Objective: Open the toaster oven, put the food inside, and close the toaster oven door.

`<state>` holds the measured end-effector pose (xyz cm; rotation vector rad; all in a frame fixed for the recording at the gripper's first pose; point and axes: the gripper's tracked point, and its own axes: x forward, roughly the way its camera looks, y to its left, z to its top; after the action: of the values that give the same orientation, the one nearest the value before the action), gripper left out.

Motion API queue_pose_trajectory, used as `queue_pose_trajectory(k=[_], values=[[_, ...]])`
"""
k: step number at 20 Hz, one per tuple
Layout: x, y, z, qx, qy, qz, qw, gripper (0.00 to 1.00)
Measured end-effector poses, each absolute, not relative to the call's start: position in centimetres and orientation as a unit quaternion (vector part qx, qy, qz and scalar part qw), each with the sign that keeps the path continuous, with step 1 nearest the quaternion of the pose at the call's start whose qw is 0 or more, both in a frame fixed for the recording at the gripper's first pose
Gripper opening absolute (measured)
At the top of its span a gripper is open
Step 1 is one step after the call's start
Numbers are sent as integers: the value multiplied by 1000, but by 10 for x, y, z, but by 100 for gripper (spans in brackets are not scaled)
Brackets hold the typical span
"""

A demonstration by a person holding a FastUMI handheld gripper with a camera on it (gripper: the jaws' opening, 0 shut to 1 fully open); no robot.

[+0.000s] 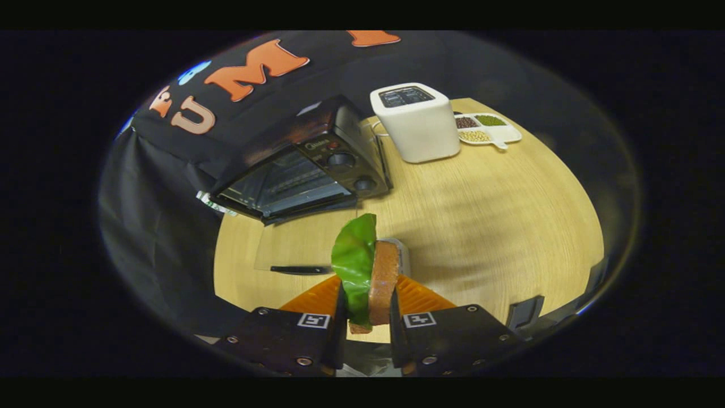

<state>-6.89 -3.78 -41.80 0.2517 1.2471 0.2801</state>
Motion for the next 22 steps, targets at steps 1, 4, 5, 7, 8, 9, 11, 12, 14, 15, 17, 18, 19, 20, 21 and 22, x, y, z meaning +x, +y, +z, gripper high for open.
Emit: queue_pose_trajectory(k=[1, 4, 5, 7, 8, 9, 11, 12, 14, 15, 17, 18, 19, 20, 21, 22], values=[[-63, -33, -410, 126, 566, 128, 805, 33], [-54, -5, -388, 184, 531, 129, 817, 32], [-51, 6, -382, 209, 520, 132, 818, 33], [-46, 27, -375, 246, 495, 139, 822, 32], [-42, 36, -374, 261, 481, 139, 825, 32], [-39, 45, -374, 278, 471, 141, 825, 32], [-35, 60, -375, 325, 449, 142, 820, 32], [-32, 67, -376, 350, 436, 139, 817, 33], [-25, 78, -384, 392, 412, 125, 813, 32], [-22, 85, -387, 414, 402, 119, 808, 32], [-16, 97, -399, 450, 387, 104, 798, 32], [-15, 104, -407, 458, 386, 96, 795, 32], [-12, 108, -415, 468, 382, 85, 793, 32], [-9, 114, -422, 478, 379, 78, 788, 32], [-5, 118, -427, 490, 375, 70, 784, 32], [0, 122, -434, 502, 371, 60, 779, 32]])
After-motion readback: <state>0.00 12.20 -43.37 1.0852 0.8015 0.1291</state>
